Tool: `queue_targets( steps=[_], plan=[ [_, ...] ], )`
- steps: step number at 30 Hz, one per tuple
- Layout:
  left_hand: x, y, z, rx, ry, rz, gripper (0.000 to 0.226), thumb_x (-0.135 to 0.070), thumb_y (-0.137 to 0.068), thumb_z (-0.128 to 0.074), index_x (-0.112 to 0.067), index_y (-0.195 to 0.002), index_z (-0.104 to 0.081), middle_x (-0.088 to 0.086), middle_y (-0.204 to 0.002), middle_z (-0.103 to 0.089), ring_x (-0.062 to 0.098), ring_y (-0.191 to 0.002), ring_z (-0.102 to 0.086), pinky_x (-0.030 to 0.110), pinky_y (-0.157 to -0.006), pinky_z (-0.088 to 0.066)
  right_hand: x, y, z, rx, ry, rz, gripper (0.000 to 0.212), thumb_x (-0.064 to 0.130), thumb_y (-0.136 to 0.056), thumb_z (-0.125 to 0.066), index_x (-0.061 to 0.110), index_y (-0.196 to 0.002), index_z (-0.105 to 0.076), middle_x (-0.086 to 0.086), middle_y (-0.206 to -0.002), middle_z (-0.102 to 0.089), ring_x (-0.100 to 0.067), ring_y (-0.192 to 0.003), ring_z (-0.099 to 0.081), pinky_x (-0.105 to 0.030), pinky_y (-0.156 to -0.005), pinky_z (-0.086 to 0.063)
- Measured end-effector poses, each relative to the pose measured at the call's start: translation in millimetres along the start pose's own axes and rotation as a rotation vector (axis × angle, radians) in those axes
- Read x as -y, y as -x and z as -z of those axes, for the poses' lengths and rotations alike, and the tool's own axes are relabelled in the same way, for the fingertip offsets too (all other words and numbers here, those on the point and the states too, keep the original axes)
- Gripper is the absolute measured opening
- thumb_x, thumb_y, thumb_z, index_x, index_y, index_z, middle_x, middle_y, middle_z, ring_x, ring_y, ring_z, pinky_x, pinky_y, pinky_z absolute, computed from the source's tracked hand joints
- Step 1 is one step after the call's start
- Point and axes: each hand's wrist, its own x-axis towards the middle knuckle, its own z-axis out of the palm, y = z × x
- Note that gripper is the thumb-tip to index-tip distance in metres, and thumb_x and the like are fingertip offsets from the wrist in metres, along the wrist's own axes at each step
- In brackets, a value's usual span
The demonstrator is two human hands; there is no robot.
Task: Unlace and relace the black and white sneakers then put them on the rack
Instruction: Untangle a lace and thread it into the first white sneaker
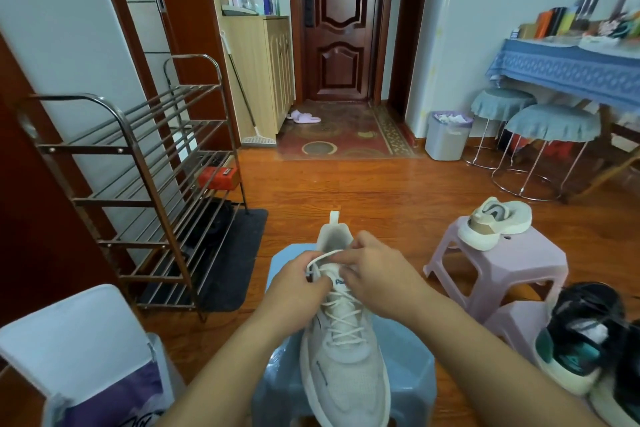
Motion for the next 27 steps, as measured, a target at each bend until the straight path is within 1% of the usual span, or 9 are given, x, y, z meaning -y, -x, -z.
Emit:
queue_targets(
  steps=[2, 3, 5, 7, 10, 14, 16, 22, 27],
  plan=[
    [0.1, -0.2, -0.9, 0.010, 0.022, -0.007, 0.027, -0.025, -0.098, -0.059, -0.044, -0.118, -0.063, -0.010, -0.103, -0.074, 0.013, -0.097, -0.070, 0.038, -0.087, -0.056, 3.3, -7.3, -4.0, 0.059, 0.019, 0.013, 0.032, 0.039, -0.102, -0.047, 0.046, -0.131, -0.059, 0.004, -0.116, -0.055, -0.019, -0.106, -0.057, -0.033, -0.080, -0.044],
    [0.4, -1.0, -0.5, 0.019, 0.034, -0.004, 0.026, -0.026, -0.099, -0.059, -0.044, -0.117, -0.063, -0.010, -0.103, -0.074, 0.013, -0.098, -0.070, 0.037, -0.088, -0.056, 2.7, -10.8, -3.6, 0.082, 0.006, -0.007, 0.030, 0.040, -0.101, -0.049, 0.044, -0.128, -0.061, 0.004, -0.114, -0.062, -0.018, -0.106, -0.059, -0.033, -0.080, -0.046],
    [2.9, -3.7, 1.5, 0.036, 0.071, 0.021, 0.025, -0.025, -0.098, -0.061, -0.043, -0.115, -0.064, -0.009, -0.104, -0.074, 0.013, -0.098, -0.070, 0.038, -0.091, -0.057, -2.9, -17.1, 0.2, 0.149, -0.140, -0.064, 0.021, 0.039, -0.099, -0.056, 0.035, -0.116, -0.068, 0.006, -0.100, -0.068, -0.015, -0.092, -0.063, -0.031, -0.074, -0.047],
    [8.4, -6.9, 3.5, 0.039, 0.120, 0.053, 0.025, -0.026, -0.095, -0.065, -0.041, -0.115, -0.067, -0.008, -0.102, -0.075, 0.013, -0.098, -0.071, 0.044, -0.095, -0.057, -11.1, -19.5, 3.7, 0.204, -0.350, -0.087, 0.014, 0.034, -0.098, -0.061, 0.023, -0.099, -0.069, 0.007, -0.084, -0.064, -0.010, -0.074, -0.058, -0.028, -0.066, -0.045],
    [16.2, -8.7, 5.0, 0.049, 0.162, 0.054, 0.022, -0.031, -0.094, -0.068, -0.039, -0.115, -0.067, -0.007, -0.102, -0.076, 0.014, -0.098, -0.072, 0.048, -0.096, -0.056, -17.3, -16.3, 5.1, 0.245, -0.498, -0.067, 0.017, 0.028, -0.100, -0.059, 0.020, -0.086, -0.063, 0.005, -0.074, -0.056, -0.007, -0.062, -0.051, -0.025, -0.056, -0.046],
    [19.4, -10.3, 5.8, 0.078, 0.213, 0.046, 0.022, -0.030, -0.095, -0.070, -0.036, -0.116, -0.068, -0.007, -0.104, -0.076, 0.015, -0.100, -0.073, 0.048, -0.098, -0.057, -18.5, -16.3, 4.3, 0.295, -0.584, -0.072, 0.021, 0.025, -0.103, -0.055, 0.008, -0.097, -0.063, -0.005, -0.082, -0.056, -0.015, -0.071, -0.056, -0.024, -0.060, -0.054],
    [18.5, -10.9, 5.7, 0.087, 0.231, 0.043, 0.021, -0.026, -0.096, -0.069, -0.034, -0.116, -0.069, -0.005, -0.105, -0.076, 0.016, -0.101, -0.073, 0.047, -0.098, -0.057, -19.2, -18.0, 4.2, 0.311, -0.599, -0.072, 0.022, 0.026, -0.103, -0.055, 0.006, -0.101, -0.063, -0.008, -0.086, -0.058, -0.016, -0.073, -0.058, -0.025, -0.062, -0.055],
    [16.3, -6.8, 3.2, 0.091, 0.221, 0.048, 0.022, -0.025, -0.097, -0.068, -0.035, -0.117, -0.069, -0.006, -0.104, -0.077, 0.014, -0.100, -0.073, 0.047, -0.097, -0.057, -22.4, -20.6, 3.6, 0.348, -0.608, -0.098, 0.023, 0.027, -0.104, -0.052, 0.008, -0.099, -0.063, -0.007, -0.088, -0.060, -0.019, -0.076, -0.061, -0.031, -0.065, -0.059],
    [13.6, -2.0, 0.5, 0.069, 0.206, 0.030, 0.023, -0.028, -0.096, -0.069, -0.038, -0.117, -0.069, -0.008, -0.104, -0.077, 0.014, -0.099, -0.073, 0.048, -0.096, -0.057, -17.4, -22.8, 2.8, 0.306, -0.519, -0.109, 0.026, 0.030, -0.107, -0.044, 0.013, -0.103, -0.065, -0.002, -0.082, -0.056, -0.018, -0.074, -0.060, -0.031, -0.061, -0.060]
  ],
)
